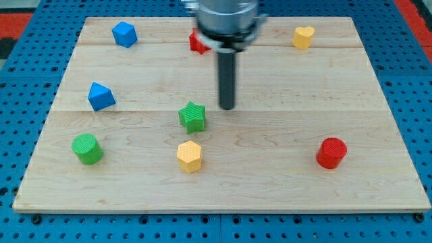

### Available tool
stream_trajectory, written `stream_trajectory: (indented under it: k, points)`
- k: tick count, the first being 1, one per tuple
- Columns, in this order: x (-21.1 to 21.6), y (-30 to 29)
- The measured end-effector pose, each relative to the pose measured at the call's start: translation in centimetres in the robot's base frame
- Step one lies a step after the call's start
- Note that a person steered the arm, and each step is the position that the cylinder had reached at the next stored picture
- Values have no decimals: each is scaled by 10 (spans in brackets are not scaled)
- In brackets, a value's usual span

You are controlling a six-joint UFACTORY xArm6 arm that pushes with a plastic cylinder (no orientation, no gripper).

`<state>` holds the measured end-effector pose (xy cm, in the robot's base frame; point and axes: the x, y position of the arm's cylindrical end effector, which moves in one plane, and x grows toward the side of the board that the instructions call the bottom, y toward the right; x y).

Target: Push the green star into the green circle

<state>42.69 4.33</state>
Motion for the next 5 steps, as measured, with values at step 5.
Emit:
stream_trajectory:
  k: [5]
  points:
    - [36,-102]
